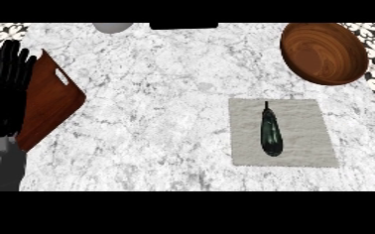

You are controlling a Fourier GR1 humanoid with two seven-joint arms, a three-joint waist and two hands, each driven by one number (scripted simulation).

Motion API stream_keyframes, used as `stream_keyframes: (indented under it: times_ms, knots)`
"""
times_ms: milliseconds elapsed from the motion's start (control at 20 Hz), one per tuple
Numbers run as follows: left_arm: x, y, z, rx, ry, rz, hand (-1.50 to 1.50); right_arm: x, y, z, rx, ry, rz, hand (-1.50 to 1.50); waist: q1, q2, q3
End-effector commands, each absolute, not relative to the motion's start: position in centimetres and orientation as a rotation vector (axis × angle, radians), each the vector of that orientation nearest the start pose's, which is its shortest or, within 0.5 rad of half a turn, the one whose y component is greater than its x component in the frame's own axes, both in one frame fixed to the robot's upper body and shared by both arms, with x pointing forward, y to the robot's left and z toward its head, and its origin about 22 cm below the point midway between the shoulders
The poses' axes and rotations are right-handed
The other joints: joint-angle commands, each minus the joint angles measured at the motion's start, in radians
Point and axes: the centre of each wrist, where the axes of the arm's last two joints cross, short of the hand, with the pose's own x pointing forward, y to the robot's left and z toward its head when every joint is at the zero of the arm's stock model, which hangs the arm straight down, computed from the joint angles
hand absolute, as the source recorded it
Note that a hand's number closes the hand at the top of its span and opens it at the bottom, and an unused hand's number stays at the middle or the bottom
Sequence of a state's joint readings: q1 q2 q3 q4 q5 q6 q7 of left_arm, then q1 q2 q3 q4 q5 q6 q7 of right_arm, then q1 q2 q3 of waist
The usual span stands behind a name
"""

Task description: Pick the tomato from the placemat and place it in the bowl

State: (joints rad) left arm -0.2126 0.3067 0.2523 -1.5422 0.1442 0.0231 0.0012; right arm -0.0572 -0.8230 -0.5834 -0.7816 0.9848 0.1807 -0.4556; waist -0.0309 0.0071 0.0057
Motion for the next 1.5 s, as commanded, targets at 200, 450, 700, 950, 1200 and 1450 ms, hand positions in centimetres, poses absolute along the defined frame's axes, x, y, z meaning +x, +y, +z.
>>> stream_keyframes:
  times_ms: [200, 450, 700, 950, 1200, 1450]
  knots:
    - [28.5, 34.0, 8.2, 0.218, -1.79, 0.021, 0.0, 12.2, -63.8, 13.2, -1.307, -0.748, 0.624, 1.5, 0.038, -0.004, -0.003]
    - [29.4, 33.3, 8.6, 0.226, -1.782, 0.044, 0.0, 11.8, -65.1, 18.9, -1.28, -1.012, 0.644, 1.5, 0.026, -0.007, -0.004]
    - [29.0, 34.0, 8.4, 0.242, -1.793, 0.022, 0.0, 13.5, -64.8, 23.0, -1.301, -1.2, 0.605, 1.5, 0.034, -0.007, -0.006]
    - [30.1, 33.1, 9.2, 0.218, -1.804, 0.034, 0.0, 16.2, -63.6, 26.5, -1.138, -1.42, 0.526, 1.5, 0.034, -0.007, -0.008]
    - [30.1, 30.7, 8.5, 0.23, -1.78, 0.03, 0.0, 20.5, -60.7, 28.9, -1.042, -1.429, 0.533, 1.5, 0.044, -0.008, -0.008]
    - [29.2, 32.4, 8.5, 0.238, -1.784, 0.011, 0.0, 24.2, -57.6, 28.9, -0.987, -1.421, 0.527, 1.5, 0.042, -0.008, -0.007]
